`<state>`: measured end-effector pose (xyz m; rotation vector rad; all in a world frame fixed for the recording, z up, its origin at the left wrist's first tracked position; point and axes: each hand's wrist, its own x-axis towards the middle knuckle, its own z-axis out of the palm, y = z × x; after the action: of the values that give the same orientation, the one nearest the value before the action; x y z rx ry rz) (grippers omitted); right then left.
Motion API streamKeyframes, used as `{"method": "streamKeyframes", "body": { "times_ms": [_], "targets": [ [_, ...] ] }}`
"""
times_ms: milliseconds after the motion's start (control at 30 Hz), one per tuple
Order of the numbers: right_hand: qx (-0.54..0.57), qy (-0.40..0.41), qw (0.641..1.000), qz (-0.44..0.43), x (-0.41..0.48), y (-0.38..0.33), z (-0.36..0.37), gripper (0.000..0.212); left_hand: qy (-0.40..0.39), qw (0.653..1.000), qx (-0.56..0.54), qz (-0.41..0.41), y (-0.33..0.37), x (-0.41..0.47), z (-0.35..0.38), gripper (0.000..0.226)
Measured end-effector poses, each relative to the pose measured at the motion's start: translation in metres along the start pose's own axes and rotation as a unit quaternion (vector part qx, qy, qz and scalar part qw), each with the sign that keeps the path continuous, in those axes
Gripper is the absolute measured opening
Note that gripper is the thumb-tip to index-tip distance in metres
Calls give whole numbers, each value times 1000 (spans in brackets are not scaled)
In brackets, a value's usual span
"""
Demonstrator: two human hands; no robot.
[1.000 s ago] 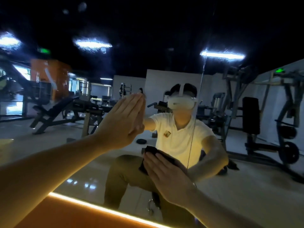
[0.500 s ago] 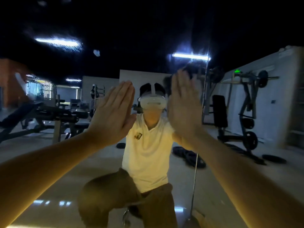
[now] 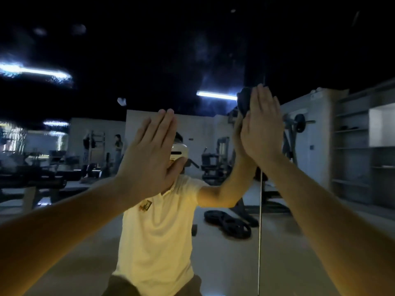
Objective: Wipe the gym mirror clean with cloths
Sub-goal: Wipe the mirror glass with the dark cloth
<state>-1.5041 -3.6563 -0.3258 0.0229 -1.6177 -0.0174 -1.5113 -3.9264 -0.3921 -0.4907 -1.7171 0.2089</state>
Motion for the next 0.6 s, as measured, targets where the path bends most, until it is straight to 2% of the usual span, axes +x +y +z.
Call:
{"method": "streamKeyframes", "body": {
  "times_ms": [67,100,167,233,300,333,400,467,533,600],
  "targets": [
    [21,25,999,40,-8,-35,6,66,26,1000,-8,8,-6,5,-7,72],
    [21,21,999,16,-19,-55,8,66,48,999,-19,10,-10,11,-10,64],
    [54,-28,992,-107,-45,-90,9,65,105,994,-38,12,-21,27,-15,53],
    [78,-70,960,-258,-59,-99,4,65,135,990,-36,1,-31,45,-18,54],
    [17,-65,930,-360,-47,-78,-2,65,106,994,-21,-18,-37,59,-17,62],
    [-16,-66,931,-360,-34,-63,-5,67,83,996,-13,-26,-39,63,-15,66],
    [-37,-56,963,-262,-1,-32,-8,71,47,998,5,-31,-38,66,-7,75],
    [-62,-26,991,-116,36,-3,-10,64,39,999,17,-31,-36,66,0,79],
    [-39,-5,999,2,60,3,-7,63,44,998,21,-34,-35,66,3,80],
    [11,13,998,58,62,-27,-1,68,46,998,27,-32,-36,67,1,80]
  ]
}}
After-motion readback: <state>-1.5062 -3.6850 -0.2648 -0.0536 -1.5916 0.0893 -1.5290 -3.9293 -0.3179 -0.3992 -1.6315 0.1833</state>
